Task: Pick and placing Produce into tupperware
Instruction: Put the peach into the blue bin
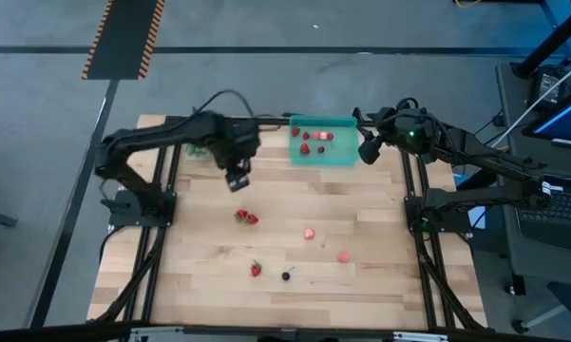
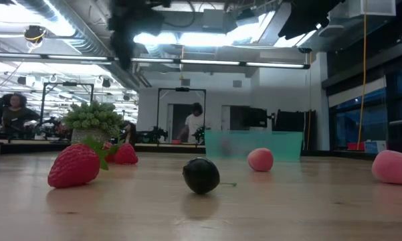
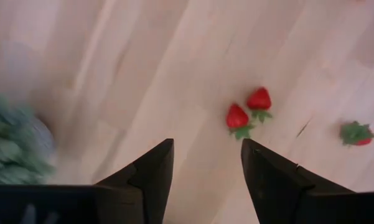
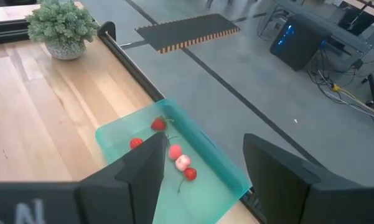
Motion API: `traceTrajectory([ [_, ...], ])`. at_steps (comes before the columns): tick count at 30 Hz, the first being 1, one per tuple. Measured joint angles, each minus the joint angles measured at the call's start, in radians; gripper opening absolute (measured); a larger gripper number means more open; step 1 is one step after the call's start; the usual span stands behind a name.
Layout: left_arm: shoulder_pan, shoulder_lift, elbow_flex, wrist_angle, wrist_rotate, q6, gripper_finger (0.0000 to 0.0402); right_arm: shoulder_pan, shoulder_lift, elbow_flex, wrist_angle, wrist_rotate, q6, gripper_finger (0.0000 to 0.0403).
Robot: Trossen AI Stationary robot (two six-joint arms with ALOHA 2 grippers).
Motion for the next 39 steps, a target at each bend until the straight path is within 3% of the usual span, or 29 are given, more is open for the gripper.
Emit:
traceTrajectory([
  [7, -0.125, -0.191, -0.343, 0.17, -0.001, -0.202, 0.0177, 0.0, 0.0, 0.0, -0.007, 0.0, 0.0, 0.0218],
  [13, -0.178, -0.269, -0.495, 0.333, -0.033, -0.23, 0.0177, 0.0, 0.0, 0.0, -0.007, 0.0, -0.001, 0.0218],
  [20, -0.127, -0.287, -0.52, 0.455, -0.144, -0.119, 0.0176, -0.019, 0.0, 0.0, 0.066, 0.003, -0.092, 0.0218],
  [27, 0.027, -0.287, -0.52, 0.584, -0.16, -0.07, 0.0176, -0.166, 0.006, 0.0, 0.24, 0.003, -0.198, 0.0218],
  [34, 0.111, -0.286, -0.52, 0.6, -0.118, -0.16, 0.0176, -0.297, 0.007, 0.0, 0.347, 0.003, -0.217, 0.0218],
  [39, 0.124, -0.286, -0.52, 0.628, 0.004, -0.234, 0.0176, -0.312, 0.007, 0.005, 0.377, -0.012, -0.217, 0.0218],
])
